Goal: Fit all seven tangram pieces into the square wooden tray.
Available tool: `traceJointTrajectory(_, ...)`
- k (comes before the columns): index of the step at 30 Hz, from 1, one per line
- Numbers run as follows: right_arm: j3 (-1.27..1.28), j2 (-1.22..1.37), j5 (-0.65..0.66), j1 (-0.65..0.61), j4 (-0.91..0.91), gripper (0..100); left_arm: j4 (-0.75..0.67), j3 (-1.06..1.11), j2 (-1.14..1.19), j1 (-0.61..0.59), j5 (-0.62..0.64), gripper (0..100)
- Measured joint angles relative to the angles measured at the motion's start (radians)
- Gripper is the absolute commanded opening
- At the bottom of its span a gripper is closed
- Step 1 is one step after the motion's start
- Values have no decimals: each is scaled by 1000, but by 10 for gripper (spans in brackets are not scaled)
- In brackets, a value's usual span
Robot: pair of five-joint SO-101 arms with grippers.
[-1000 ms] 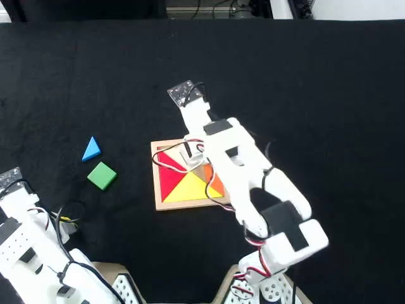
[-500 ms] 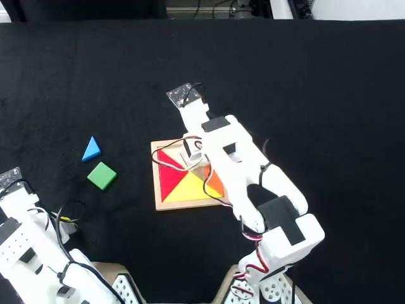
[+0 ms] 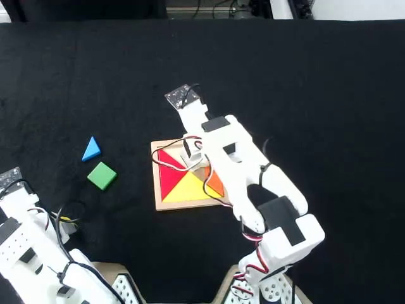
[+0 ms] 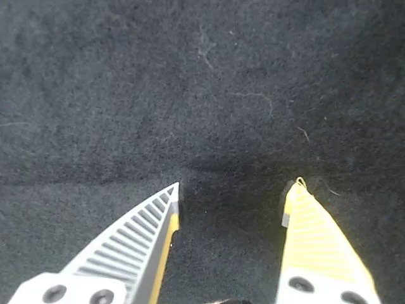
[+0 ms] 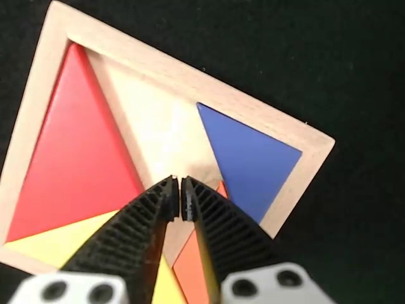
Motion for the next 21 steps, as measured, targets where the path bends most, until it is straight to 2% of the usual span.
traceJointTrajectory(7, 0, -35, 0, -14, -41, 11, 0, 0, 0, 0, 0, 267)
traceJointTrajectory(11, -9, 34, 2, -28, -52, 11, 0, 0, 0, 0, 0, 267)
traceJointTrajectory(21, -107, 121, 2, -103, 26, 11, 0, 0, 0, 0, 0, 267)
